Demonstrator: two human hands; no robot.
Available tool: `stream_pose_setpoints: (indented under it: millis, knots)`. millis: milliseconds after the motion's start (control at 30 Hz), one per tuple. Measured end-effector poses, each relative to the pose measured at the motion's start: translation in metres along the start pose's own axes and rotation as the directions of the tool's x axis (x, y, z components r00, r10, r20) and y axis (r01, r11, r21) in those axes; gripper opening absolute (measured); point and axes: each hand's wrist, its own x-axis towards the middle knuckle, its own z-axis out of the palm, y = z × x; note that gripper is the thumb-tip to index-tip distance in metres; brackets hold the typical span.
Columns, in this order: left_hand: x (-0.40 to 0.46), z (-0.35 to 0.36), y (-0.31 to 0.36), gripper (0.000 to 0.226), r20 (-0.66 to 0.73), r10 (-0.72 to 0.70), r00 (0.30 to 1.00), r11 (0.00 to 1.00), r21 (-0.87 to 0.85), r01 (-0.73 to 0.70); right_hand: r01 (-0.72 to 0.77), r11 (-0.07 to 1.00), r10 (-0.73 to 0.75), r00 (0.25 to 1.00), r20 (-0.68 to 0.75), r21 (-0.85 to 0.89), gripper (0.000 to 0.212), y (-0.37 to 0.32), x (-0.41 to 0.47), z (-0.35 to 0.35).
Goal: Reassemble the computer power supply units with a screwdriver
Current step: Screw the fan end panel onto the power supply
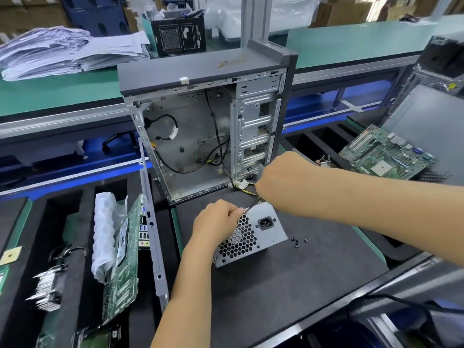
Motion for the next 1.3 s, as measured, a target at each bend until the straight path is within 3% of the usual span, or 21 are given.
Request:
stream_pose_setpoints:
  millis: [100,200,533,700,1033,1300]
  knots:
    - [0.0,0.001,-0.001,0.049,-0.001,-0.002,1.0,1.0,-0.013,0.002,-0.006,1.0,0.006,0.997,-0.081,-0.005,0.013,-0.005,0.002,-0.006]
    - [0.0,0.001,-0.002,0.049,-0.009,-0.002,1.0,1.0,-0.014,0.002,0.021,1.0,-0.024,0.989,-0.149,-0.022,0.025,-0.006,0.002,-0.007]
    - [0.0,0.003,-0.004,0.05,-0.039,-0.004,0.999,1.0,-0.016,0.004,0.15,0.974,-0.183,0.963,-0.196,-0.172,0.025,-0.001,0.002,-0.011]
    - [0.001,0.003,-0.005,0.049,-0.045,-0.002,0.999,1.0,-0.014,0.002,0.145,0.977,-0.176,0.963,-0.206,-0.155,0.035,0.002,0.006,-0.01]
    - [0.0,0.002,-0.004,0.049,-0.029,-0.002,1.0,1.0,-0.011,0.002,0.115,0.99,-0.13,0.966,-0.225,-0.079,0.034,0.002,0.007,-0.01]
    - [0.001,0.002,-0.004,0.049,-0.035,-0.013,0.999,1.0,-0.004,0.013,0.057,0.996,-0.049,0.994,-0.103,0.073,0.028,0.008,0.009,0.009]
